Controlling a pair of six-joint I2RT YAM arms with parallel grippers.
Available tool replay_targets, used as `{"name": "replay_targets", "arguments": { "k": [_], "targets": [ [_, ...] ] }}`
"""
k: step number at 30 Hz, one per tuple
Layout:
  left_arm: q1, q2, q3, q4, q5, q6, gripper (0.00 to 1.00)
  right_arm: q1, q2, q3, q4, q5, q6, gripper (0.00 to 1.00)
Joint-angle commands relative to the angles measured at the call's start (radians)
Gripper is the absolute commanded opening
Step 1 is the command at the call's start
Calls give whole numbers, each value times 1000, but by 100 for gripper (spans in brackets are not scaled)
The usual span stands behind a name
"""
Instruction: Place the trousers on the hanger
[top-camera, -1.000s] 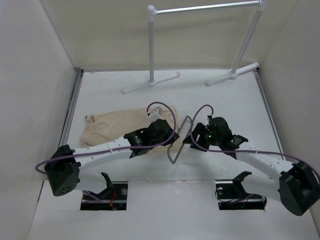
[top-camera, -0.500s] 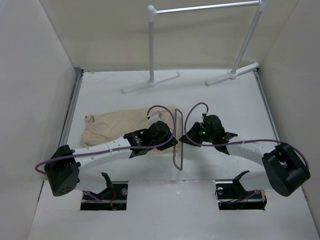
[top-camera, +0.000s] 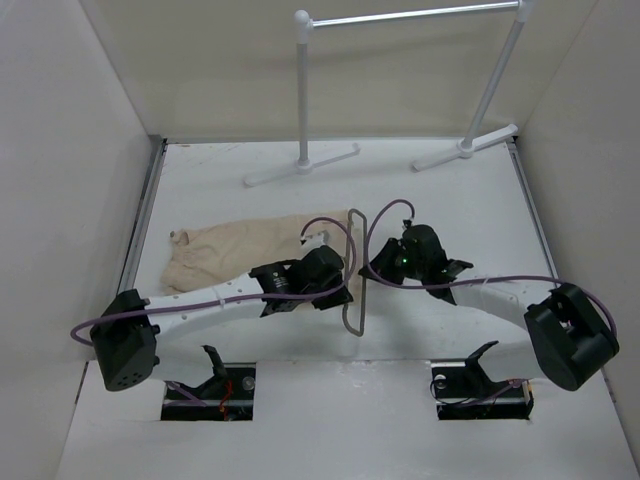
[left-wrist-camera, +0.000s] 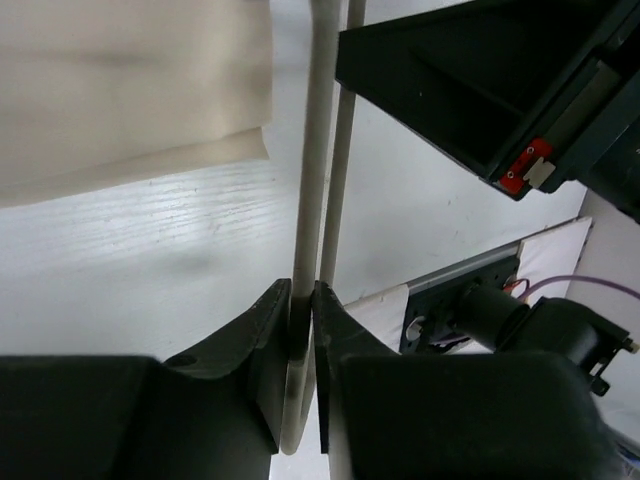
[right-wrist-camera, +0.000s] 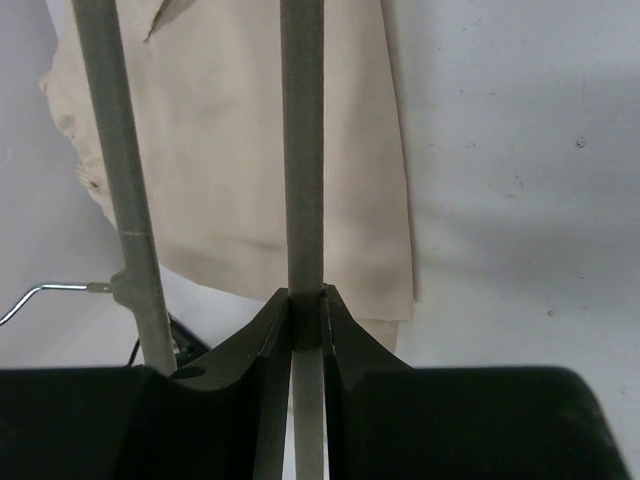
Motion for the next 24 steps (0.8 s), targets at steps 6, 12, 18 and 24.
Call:
{"name": "replay_targets", "arguments": {
  "k": [6,12,18,24],
  "targets": [
    [-10,24,11,2,-10,-2,0,-5,-34,49,-33,41,-79,16],
    [-19,33,-13,122,-122,-18,0,-25,-150,84,-209,106,-171,51],
    [-44,72,-32,247,-205,-23,0,-24,-197,116,-269,94,-230,26],
    [-64,156,-42,314,-243,-52,0,-13,-23,191,-197,68,-257,21]
  ]
}}
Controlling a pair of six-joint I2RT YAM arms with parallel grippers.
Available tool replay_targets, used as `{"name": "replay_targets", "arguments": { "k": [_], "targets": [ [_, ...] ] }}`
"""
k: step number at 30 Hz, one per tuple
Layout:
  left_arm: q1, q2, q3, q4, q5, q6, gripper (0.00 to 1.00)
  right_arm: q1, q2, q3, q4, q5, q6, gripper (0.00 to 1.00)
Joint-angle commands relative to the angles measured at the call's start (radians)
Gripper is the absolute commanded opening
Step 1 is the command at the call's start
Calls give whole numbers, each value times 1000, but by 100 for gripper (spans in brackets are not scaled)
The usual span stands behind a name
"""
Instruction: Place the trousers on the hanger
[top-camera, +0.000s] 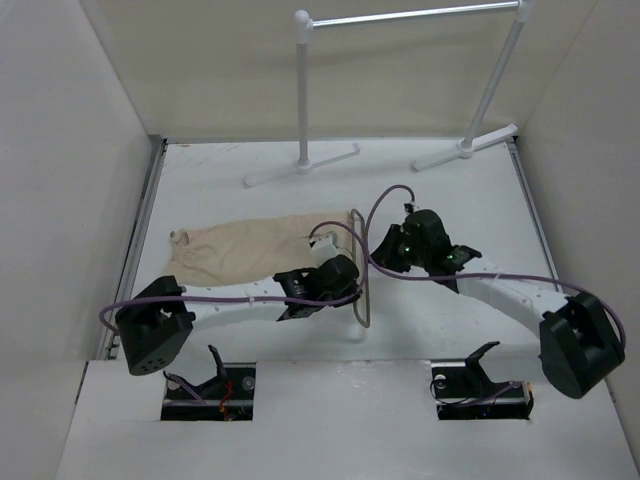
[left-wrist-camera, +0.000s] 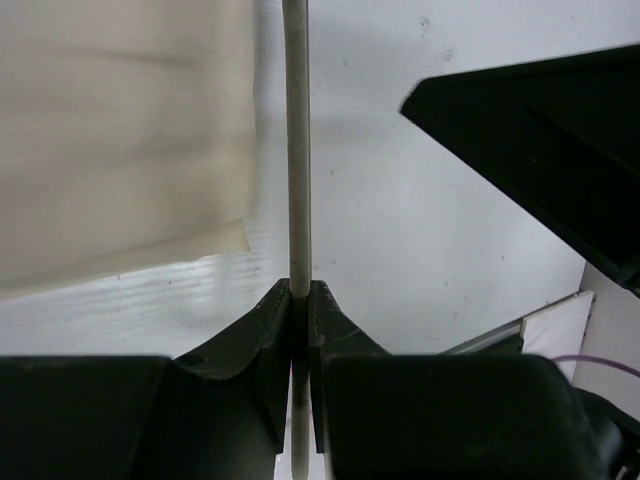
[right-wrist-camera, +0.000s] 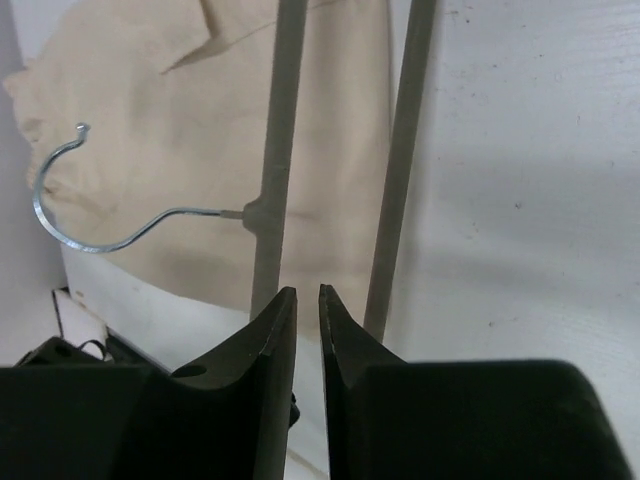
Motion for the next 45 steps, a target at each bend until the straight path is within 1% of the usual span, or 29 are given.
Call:
{"name": "replay_targets", "arguments": {
  "k": [1,4,6,8,10,13,19,21,24,25,29,34,36,38,40,45],
  "targets": [
    [-24,32,-3,74,-90,-25,0,10,88,57,49,-19,-37,22],
    [-37,64,-1,74,-152,-32,0,2,157,74,101,-45,-42,23],
    [-37,84,0,84,-164,-40,0,-7,208,97,118,-62,-49,24],
    [-37,103,3,88,-169,-54,0,-7,257,120,132,-64,-52,29],
    [-40,117,-1,102,-166,-60,0,-7,298,140,149,-58,-54,37],
    [-43,137,-12,123,-158,-66,0,-7,353,163,175,-53,-52,44],
    [-34,180,-17,169,-138,-69,0,-8,427,178,182,-21,-43,50],
    [-34,183,-17,173,-138,-69,0,-8,441,171,193,-24,-35,50],
    [-26,193,-18,174,-129,-68,0,-4,435,154,228,-52,-20,39],
    [-23,196,-18,176,-126,-68,0,-2,427,152,228,-52,-19,38],
    [-21,190,-21,171,-124,-66,0,-4,426,159,190,-79,-6,40],
    [-21,138,-50,168,-134,-55,0,-2,299,87,190,-64,-2,39],
    [-21,124,-64,166,-137,-54,0,-2,269,73,181,-64,3,42],
    [-21,106,-81,165,-137,-54,0,5,255,57,178,-72,11,47],
    [-21,92,-98,165,-143,-54,0,16,254,36,186,-62,33,51],
    [-18,94,-104,168,-143,-52,0,18,312,1,241,-65,69,49]
  ]
}}
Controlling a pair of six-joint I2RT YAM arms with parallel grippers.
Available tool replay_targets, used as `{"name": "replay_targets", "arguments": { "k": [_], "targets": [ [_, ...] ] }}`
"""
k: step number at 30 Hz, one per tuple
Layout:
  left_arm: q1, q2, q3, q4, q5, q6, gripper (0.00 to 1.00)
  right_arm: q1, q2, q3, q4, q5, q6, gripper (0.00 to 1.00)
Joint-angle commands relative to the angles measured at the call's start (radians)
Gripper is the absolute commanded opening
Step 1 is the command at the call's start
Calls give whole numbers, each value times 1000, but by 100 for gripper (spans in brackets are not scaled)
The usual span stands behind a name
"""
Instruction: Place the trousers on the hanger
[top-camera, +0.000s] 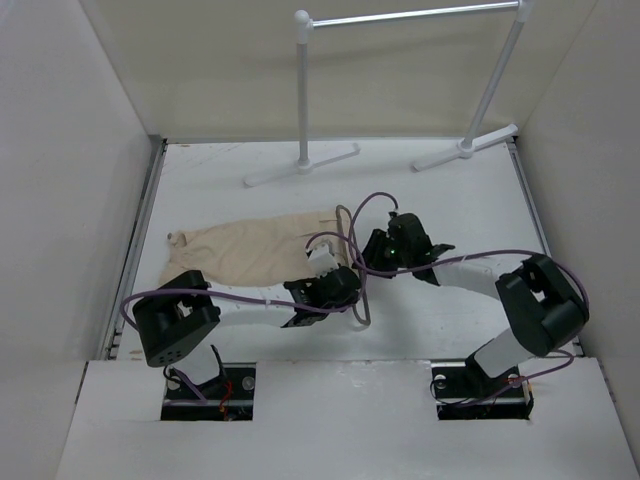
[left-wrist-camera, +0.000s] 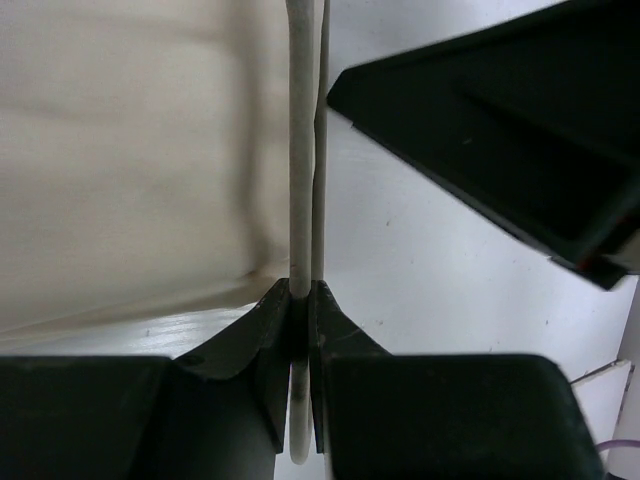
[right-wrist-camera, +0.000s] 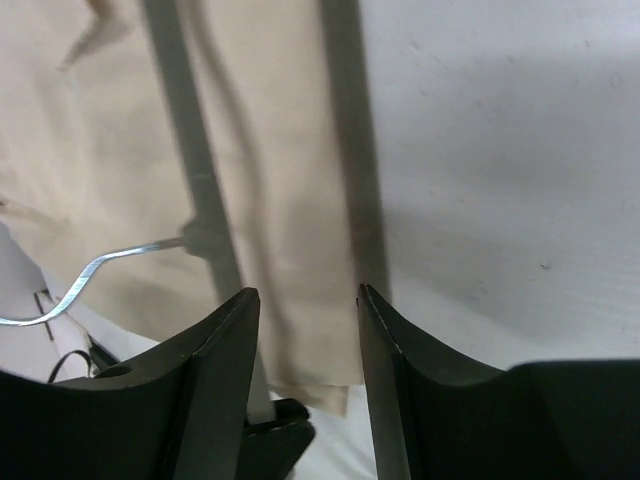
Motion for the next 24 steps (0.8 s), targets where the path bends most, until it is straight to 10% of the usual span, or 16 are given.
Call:
{"name": "replay_targets", "arguments": {
  "k": [1,8,24],
  "targets": [
    [4,-18,-12,-10,-10,7,0,7,43,-20,79,-11,38,49],
    [7,14,-2,6,10,10,0,23,74,-5,97,-36,54,36],
    [15,29,-13,42,27,13,0,81,14,-4,-24,76,38,41]
  ]
}}
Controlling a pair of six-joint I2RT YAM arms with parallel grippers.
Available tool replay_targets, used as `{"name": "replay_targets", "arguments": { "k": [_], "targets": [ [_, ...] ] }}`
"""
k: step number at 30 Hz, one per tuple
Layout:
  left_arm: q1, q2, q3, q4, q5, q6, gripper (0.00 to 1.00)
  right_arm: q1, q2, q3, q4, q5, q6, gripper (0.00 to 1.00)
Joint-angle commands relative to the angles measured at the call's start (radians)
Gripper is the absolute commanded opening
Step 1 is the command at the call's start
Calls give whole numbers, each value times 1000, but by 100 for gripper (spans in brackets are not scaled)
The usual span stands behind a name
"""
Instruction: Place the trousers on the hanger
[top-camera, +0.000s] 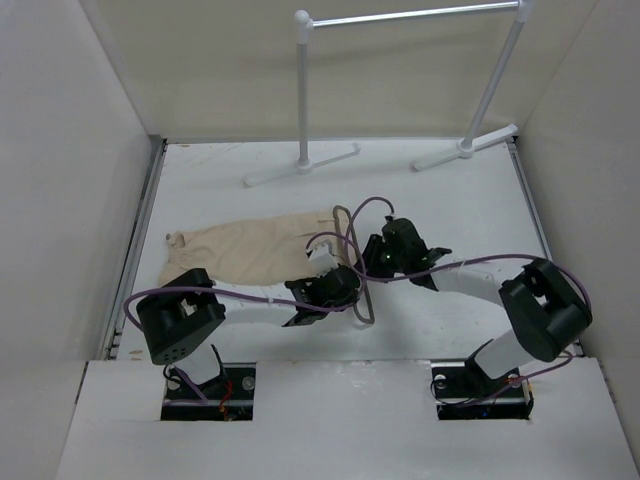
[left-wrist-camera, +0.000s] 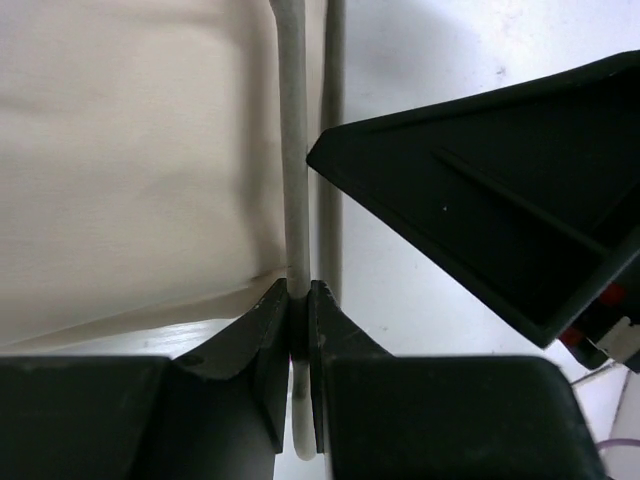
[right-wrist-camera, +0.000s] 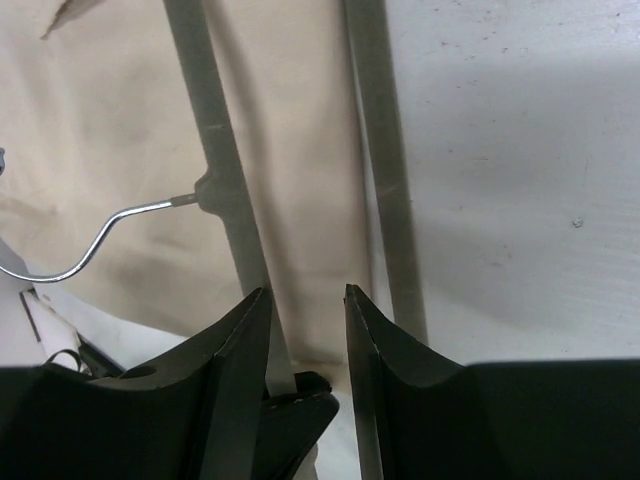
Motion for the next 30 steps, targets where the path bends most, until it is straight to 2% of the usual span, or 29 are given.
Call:
{"name": "replay_targets", "arguments": {
  "k": [1,9,11,13,15,22,30],
  "targets": [
    [3,7,-9,8,3,11,0,13,55,11,26,2,11,41],
    [3,17,-13,18,12,11,0,10,172,29,100,-18,47,45],
    [1,15,-16,18,8,11,0,10,178,11,167,-41,81,38],
    [1,6,-19,12,3,11,0,4,175,-12,232,-50,122,19],
    [3,-5,-28,6,-4,10,0,-15,155,-26,270,-52,145,10],
    [53,-85,-71,-48,-41,11,0,-95,2,-60,263,-41,144,4],
    [168,-212,-159,-107,-44,48,0,-173,-152,-135,183,-46,100,4]
  ]
}}
